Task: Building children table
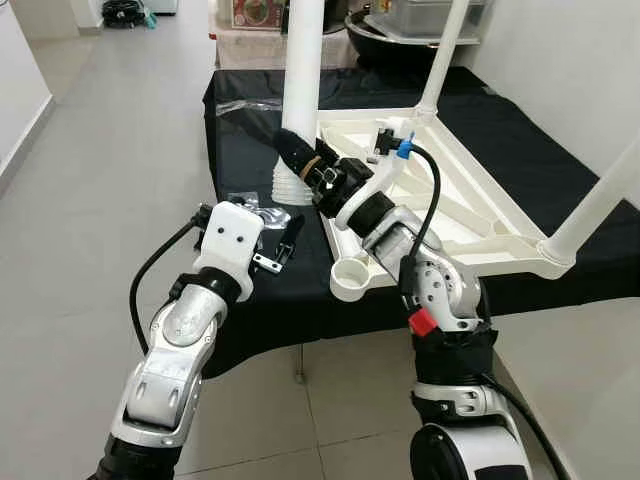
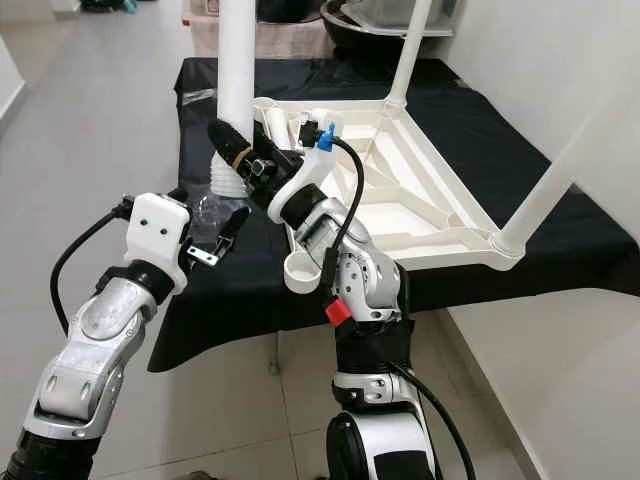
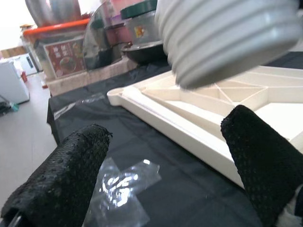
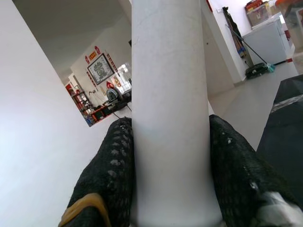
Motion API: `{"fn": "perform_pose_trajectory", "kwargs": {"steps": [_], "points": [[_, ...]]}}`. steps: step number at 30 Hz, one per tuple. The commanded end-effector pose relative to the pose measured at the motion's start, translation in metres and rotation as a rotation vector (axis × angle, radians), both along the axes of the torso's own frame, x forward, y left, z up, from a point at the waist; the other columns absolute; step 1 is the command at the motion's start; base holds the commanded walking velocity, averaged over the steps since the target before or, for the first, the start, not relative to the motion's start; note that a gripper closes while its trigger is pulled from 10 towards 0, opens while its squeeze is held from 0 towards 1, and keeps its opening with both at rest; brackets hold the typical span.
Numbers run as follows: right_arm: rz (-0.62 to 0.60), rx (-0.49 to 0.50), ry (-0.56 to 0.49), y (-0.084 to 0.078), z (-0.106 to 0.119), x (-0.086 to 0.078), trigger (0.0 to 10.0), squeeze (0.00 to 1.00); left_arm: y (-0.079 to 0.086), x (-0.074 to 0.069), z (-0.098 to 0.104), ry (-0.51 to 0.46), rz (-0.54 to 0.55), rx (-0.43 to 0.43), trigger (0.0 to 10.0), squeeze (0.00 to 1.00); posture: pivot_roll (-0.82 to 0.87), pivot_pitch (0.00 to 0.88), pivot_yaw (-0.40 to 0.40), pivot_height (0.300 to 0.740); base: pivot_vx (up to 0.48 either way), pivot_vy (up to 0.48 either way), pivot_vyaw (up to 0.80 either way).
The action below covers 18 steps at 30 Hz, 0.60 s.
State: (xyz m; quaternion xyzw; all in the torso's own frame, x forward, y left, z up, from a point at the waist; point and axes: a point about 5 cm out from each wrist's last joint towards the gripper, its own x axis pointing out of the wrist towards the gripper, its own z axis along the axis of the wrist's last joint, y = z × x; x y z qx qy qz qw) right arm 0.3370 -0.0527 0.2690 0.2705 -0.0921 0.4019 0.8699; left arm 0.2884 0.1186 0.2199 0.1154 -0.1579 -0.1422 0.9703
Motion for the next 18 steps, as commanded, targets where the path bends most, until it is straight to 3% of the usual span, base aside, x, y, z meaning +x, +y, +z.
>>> {"fn": "perform_pose_trajectory", "kwargs": {"steps": [1, 6, 10, 18], "points": [[0.018, 0.055, 0.089, 0.007, -0.024, -0.007, 0.0, 0.0, -0.005, 0.0, 0.001, -0.014, -0.031, 0.03, 10.0, 0.0, 0.09, 0.088, -0.069, 0.74, 0.0, 0.0, 0.0], [-0.002, 0.049, 0.116, 0.005, -0.03, -0.006, 0.0, 0.0, -0.007, -0.001, 0.003, -0.031, -0.044, 0.04, 10.0, 0.0, 0.09, 0.086, -0.07, 0.74, 0.0, 0.0, 0.0], [-0.081, 0.048, 0.179, -0.006, -0.042, 0.002, 0.0, 0.0, -0.016, -0.013, -0.006, -0.008, -0.091, 0.049, 10.0, 0.0, 0.1, 0.087, -0.071, 0.74, 0.0, 0.0, 0.0], [-0.173, 0.049, 0.137, -0.012, -0.027, 0.009, 0.0, 0.0, -0.027, -0.024, -0.024, 0.045, -0.114, 0.043, 10.0, 0.0, 0.09, 0.086, -0.069, 0.74, 0.0, 0.0, 0.0]]}}
